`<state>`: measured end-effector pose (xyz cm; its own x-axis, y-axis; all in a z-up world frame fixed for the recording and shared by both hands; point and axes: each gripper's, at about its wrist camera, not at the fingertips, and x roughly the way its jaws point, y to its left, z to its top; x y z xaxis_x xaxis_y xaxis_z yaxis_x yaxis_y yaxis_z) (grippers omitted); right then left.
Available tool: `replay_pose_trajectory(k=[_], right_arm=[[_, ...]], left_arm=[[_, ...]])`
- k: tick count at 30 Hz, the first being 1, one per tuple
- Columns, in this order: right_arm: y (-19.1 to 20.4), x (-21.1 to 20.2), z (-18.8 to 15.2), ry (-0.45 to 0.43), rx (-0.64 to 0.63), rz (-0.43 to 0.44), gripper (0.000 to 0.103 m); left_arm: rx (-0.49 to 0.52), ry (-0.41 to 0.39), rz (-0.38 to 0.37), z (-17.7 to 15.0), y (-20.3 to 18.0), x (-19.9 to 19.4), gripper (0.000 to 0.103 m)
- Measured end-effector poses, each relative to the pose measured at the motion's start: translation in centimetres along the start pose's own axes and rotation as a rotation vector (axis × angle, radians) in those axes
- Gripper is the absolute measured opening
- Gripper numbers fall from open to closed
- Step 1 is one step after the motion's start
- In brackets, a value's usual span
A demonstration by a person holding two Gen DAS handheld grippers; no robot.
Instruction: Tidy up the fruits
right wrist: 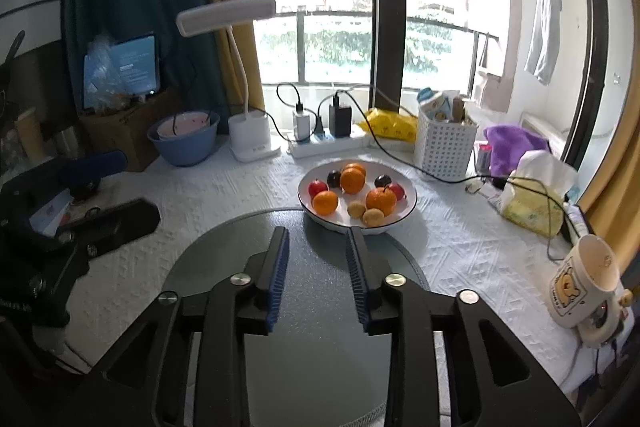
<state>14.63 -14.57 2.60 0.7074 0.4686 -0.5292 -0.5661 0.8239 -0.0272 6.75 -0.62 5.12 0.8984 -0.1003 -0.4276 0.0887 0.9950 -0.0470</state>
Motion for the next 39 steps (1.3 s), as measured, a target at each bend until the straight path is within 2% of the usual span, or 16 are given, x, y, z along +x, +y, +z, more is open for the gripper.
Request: replay_pose_trajectory(k=[5,9,16,19,21,24,29,39], right_arm=[[0.3,-2.3,0.5,-0.044,0.006,-0.001,0.04],[0.3,-4.0,0.9,-0.076,0.018,-0.003,0.05],[0.5,-6.5,1.4,-0.13,0.007,-0.014,0.054],[0.5,-7.4,1.5,-0.148,0.003,-0.023,0.06],[0.5,-8.1,1.6,-0.16,0.002,-0.03,0.067],[0.5,-9.2,1.6,-0.185,0.006,-0.045,0.074],[0.1,-10.3,1.4,-0.212,0.032,-0.071,0.075],[-0.8,-10.0,0.8,-0.195,0.047,-0.109,0.076]], left_arm=[[-0.006,-0.026,-0.005,0.2,-1.0,-1.9,0.091],[0.013,-0.062,0.011,0.5,-2.3,-3.5,0.091],[0.006,-0.139,0.088,1.1,-2.6,-5.4,0.091],[0.002,-0.149,0.163,1.0,-2.6,-5.6,0.091],[0.0,-0.163,0.184,1.0,-2.6,-5.9,0.091],[0.007,-0.191,0.177,0.8,-2.7,-6.5,0.091],[-0.001,-0.175,0.168,0.8,-2.6,-6.3,0.091],[-0.02,-0.162,0.143,0.9,-2.7,-6.1,0.091]])
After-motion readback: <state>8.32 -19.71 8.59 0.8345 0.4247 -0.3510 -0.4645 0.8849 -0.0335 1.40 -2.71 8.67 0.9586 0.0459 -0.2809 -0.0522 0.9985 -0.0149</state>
